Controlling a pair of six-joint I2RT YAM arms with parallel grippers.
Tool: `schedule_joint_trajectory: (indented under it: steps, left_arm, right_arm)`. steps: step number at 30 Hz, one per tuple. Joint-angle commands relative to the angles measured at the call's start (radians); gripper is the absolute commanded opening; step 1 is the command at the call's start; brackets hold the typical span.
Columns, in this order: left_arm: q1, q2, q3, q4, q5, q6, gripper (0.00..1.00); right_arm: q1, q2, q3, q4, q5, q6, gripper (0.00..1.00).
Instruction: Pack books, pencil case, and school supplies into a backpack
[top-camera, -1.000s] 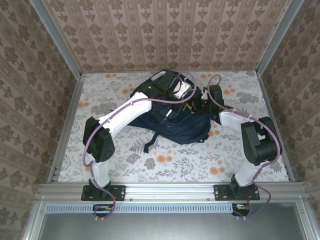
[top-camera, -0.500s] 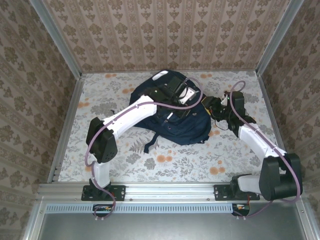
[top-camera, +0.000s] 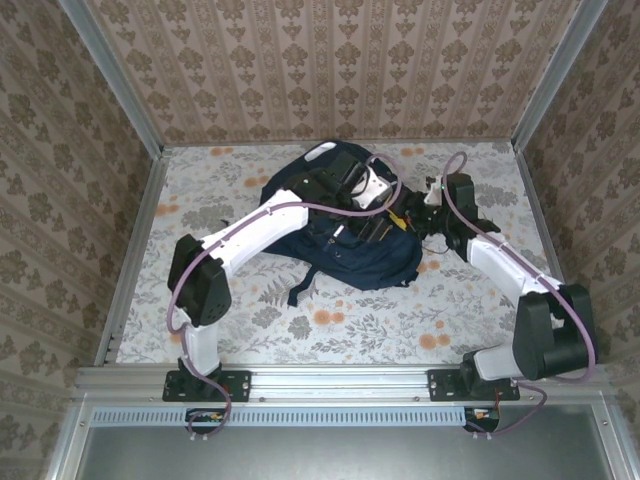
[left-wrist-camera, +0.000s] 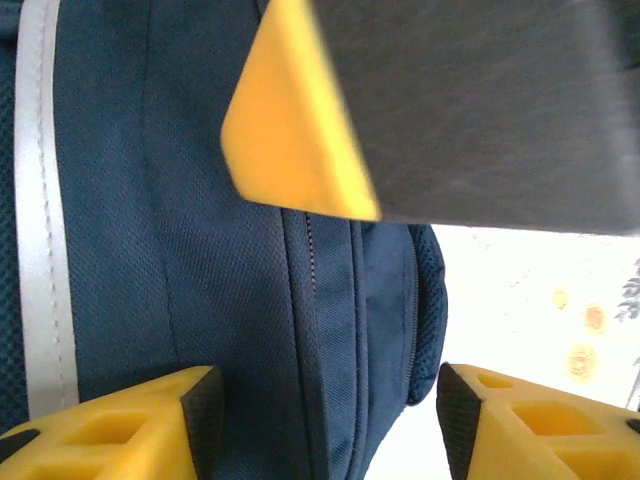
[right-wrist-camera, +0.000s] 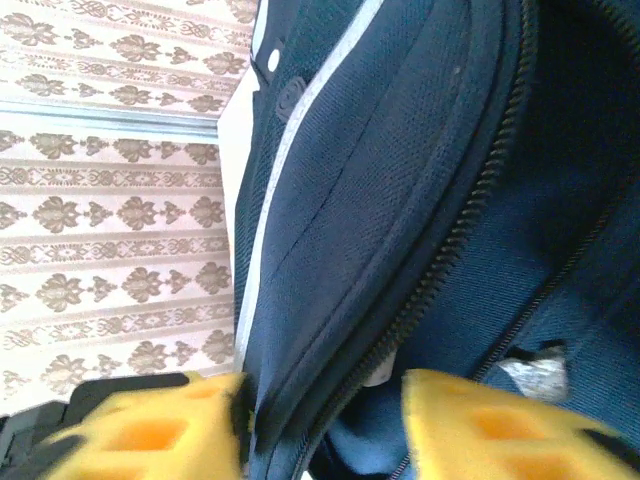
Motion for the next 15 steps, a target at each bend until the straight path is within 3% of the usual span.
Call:
schedule_joint_trajectory:
  steps: [1,6,12,15]
  left_arm:
    - [0.037,-0.092,-0.053,0.033,0.082,-0.088,0.63]
    - [0.115,-0.214,-0.219,0.141,0.038,-0.305,0.64]
    - [0.202,-0.358,-0.482,0.272,-0.004,-0.564,0.62]
    - [0.217,-0.388,-0.592,0.378,0.027,-0.670,0.61]
  right_arm:
    - [0.004,0.056,0.029,-0.038,-0.008,-0.030,0.24]
    - [0.004,0.108,0.001,-0.082,0.081,-0.085,0.18]
    - [0.004,0.183,-0.005,-0.059,0.114,-0.111,0.17]
    - [0.004,0.214,0.006,-0.070,0.136,-0.126,0.17]
